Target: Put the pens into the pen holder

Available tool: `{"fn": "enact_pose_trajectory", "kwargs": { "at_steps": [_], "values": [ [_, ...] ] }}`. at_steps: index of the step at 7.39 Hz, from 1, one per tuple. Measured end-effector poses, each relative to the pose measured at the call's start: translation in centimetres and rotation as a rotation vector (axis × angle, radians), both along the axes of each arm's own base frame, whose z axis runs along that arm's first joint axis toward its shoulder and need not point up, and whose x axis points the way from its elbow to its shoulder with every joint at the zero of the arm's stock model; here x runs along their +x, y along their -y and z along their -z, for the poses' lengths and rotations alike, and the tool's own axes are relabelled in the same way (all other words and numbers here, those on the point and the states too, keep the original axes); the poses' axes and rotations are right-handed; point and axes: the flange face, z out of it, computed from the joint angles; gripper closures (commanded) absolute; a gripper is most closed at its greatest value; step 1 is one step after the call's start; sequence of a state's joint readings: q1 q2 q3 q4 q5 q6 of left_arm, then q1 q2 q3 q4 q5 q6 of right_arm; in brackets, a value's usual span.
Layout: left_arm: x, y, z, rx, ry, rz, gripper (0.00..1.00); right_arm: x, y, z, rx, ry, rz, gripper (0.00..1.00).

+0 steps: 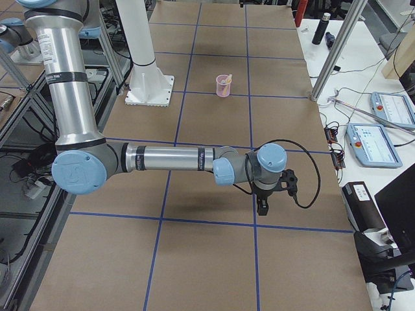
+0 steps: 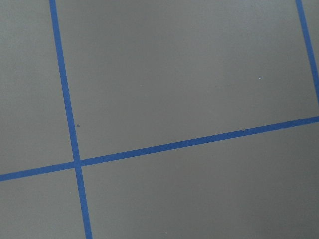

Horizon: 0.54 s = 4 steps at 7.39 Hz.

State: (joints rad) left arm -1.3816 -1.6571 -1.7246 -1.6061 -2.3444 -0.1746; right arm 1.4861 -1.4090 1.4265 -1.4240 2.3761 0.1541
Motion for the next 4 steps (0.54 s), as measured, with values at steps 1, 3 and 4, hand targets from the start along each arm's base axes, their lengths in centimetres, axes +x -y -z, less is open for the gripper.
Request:
{"fn": "enact_pose_trajectory", "kwargs": {
  "at_steps": [1, 3, 4],
  "values": [
    [-0.3, 0.1, -2.3, -0.046, 0.007, 0.002, 0.01, 0.1, 0.3, 0.3, -0.025, 0.002, -0.003, 0.0],
    [-2.1, 0.0, -6.3, -0.135, -0.05, 0.023, 0.01, 0.9, 0.1, 0.2, -0.052, 0.003, -0.016, 0.0],
    [-3.1, -0.4, -7.0, -0.151, -0.088, 0.032, 0.01, 1.1, -0.2, 0.0, -0.059, 0.006, -0.019, 0.0]
  ]
}}
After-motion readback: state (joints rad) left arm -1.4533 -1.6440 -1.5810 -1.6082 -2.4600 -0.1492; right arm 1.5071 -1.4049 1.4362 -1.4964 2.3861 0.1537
